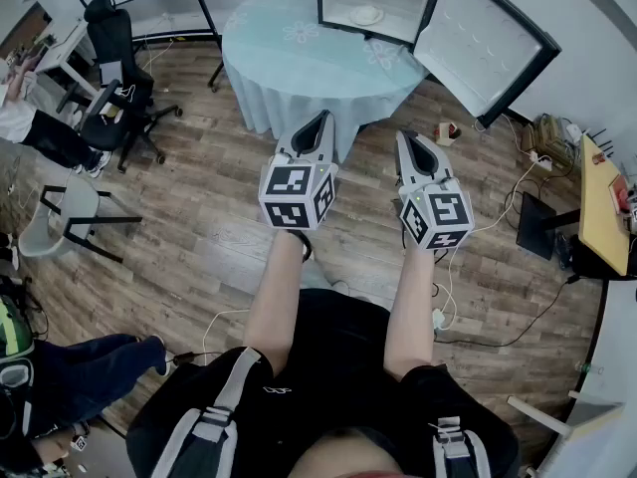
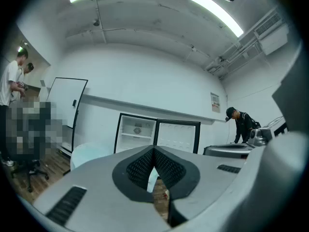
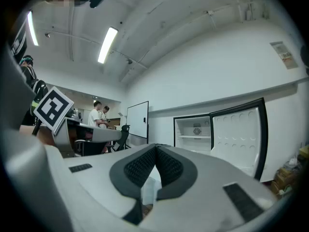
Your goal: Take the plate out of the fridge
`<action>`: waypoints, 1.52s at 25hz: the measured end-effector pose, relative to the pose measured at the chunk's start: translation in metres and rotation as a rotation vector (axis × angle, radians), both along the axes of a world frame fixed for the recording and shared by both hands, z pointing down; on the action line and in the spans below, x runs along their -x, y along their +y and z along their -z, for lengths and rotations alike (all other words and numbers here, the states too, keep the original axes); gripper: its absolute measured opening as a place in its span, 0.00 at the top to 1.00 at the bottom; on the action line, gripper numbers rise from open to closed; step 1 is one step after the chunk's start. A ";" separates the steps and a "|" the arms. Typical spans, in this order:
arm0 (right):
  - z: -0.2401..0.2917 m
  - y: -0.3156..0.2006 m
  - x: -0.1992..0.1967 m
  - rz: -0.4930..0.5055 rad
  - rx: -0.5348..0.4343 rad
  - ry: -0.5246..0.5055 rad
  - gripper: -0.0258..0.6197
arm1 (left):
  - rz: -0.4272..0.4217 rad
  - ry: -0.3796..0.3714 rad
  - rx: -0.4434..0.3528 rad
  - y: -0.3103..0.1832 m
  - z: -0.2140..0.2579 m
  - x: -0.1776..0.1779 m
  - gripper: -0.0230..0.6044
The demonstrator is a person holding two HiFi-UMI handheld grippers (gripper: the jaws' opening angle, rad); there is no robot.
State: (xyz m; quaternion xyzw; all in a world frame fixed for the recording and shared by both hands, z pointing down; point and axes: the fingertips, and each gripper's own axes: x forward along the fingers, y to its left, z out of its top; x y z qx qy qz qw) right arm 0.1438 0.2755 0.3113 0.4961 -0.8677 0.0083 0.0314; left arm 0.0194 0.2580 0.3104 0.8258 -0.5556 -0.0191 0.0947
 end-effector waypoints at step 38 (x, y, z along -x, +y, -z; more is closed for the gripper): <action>0.007 -0.213 0.114 -0.096 -0.007 -0.106 0.96 | 0.015 0.127 0.064 -0.205 -0.028 0.183 0.95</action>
